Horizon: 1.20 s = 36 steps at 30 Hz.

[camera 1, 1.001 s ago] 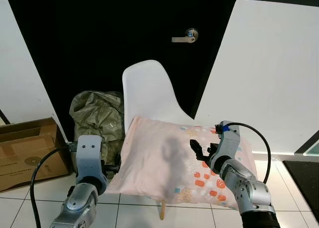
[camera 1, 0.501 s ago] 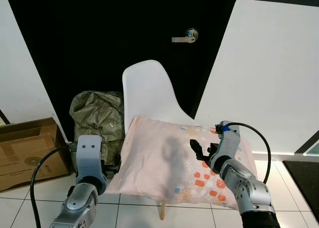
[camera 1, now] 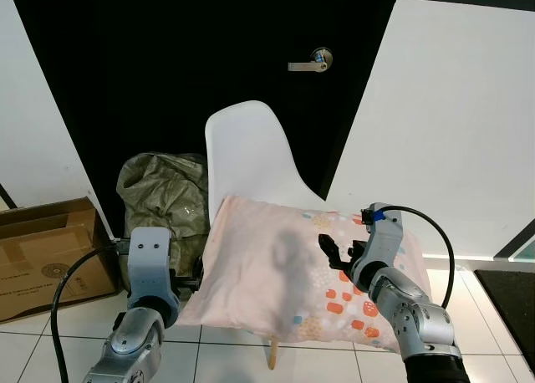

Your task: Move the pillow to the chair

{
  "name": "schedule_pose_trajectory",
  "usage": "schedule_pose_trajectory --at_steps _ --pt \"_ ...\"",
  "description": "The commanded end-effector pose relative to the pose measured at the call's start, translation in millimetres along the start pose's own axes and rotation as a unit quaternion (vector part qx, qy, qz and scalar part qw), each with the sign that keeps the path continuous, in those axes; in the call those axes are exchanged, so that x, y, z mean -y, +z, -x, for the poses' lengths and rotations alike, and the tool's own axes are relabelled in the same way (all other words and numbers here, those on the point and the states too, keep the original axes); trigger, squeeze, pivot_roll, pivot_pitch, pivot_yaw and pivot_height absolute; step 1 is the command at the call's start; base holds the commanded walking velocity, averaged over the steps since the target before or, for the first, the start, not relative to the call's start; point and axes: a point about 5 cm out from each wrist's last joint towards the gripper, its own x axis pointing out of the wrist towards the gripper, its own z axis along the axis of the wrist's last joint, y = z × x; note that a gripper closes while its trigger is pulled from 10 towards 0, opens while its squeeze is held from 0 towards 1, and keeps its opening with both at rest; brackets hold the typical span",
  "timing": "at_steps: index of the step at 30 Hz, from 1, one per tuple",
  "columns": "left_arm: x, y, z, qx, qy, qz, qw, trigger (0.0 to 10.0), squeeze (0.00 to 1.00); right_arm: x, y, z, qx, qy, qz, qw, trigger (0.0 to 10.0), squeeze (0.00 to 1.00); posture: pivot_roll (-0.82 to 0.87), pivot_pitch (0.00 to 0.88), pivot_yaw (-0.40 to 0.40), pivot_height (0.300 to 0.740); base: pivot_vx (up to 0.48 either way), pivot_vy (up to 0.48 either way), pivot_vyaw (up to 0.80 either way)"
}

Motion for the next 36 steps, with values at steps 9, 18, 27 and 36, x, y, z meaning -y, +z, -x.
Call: schedule_pose_trajectory --at_steps 9,18,27,36 --pt "0.2 -3.9 -1.3 -0.012 0.006 0.003 1.0 10.0 0.0 1.6 3.3 0.2 0.008 -0.004 0.004 1.0 10.0 0.0 -0.09 0.032 -0.056 0.72 0.0 0.0 0.0" --pt "1.2 -4.0 -1.7 -0.012 0.005 0.005 1.0 10.0 0.0 2.7 4.3 0.4 0.009 -0.005 0.005 1.0 10.0 0.0 -0.1 0.038 -0.056 0.72 0.0 0.0 0.0" --pt "1.9 -4.9 -2.1 -0.013 0.005 0.006 1.0 10.0 0.0 3.2 3.8 0.0 0.008 -0.005 0.008 1.0 10.0 0.0 -0.1 0.029 -0.056 0.72 0.0 0.0 0.0" --pt "1.6 -6.7 -1.1 -0.015 0.004 0.004 1.0 10.0 0.0 2.4 1.6 0.3 0.006 -0.002 0.009 1.0 10.0 0.0 -0.1 0.018 -0.054 0.72 0.0 0.0 0.0"
